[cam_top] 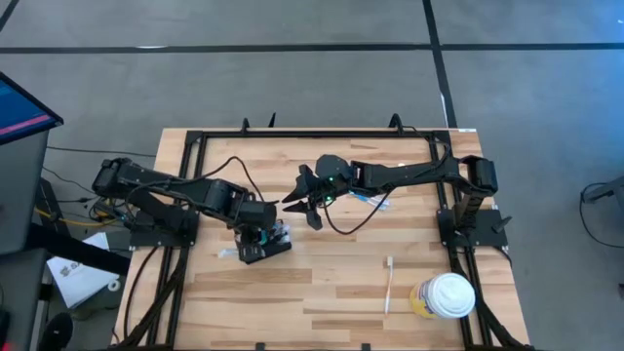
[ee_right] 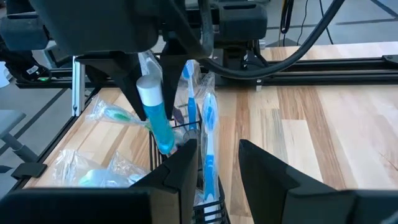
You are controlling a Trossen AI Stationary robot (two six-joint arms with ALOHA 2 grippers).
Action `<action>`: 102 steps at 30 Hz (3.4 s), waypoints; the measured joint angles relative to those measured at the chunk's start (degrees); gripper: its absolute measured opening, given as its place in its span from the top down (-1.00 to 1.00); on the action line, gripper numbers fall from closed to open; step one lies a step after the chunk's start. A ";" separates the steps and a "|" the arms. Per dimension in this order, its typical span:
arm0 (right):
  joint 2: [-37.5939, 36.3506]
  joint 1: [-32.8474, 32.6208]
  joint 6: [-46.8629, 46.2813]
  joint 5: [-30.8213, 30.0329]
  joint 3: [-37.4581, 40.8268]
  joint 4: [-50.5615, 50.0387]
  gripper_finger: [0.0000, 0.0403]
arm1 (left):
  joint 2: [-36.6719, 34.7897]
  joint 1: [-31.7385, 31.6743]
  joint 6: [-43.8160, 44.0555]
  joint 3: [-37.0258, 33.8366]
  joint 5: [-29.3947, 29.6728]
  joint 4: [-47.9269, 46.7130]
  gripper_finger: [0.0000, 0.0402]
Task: Pick & Place toothbrushing station
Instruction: Put the left mouthwash into the middle section of the mesh organizer
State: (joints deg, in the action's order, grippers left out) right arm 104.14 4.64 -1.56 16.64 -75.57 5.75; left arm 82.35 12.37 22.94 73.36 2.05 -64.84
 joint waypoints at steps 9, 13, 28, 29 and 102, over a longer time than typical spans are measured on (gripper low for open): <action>0.00 0.00 0.02 0.00 0.00 0.02 0.46 | 0.00 0.45 0.49 -5.38 0.44 2.34 0.58; 0.00 0.00 0.02 0.00 0.00 0.18 0.46 | 0.00 0.42 1.64 -7.04 0.43 3.55 0.58; 0.00 0.02 0.02 0.00 0.00 0.20 0.46 | 0.00 0.42 3.04 -8.72 0.05 7.08 0.58; 0.00 0.02 0.02 0.00 0.00 0.20 0.46 | 0.00 0.42 3.04 -8.89 0.05 7.28 0.58; 0.00 0.02 0.02 0.00 0.00 0.23 0.46 | -0.01 0.42 2.82 -17.51 -2.50 17.72 0.36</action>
State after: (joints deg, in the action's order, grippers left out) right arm 104.14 4.67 -1.54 16.64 -75.57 5.98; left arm 82.33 12.79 25.76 55.86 -0.45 -47.11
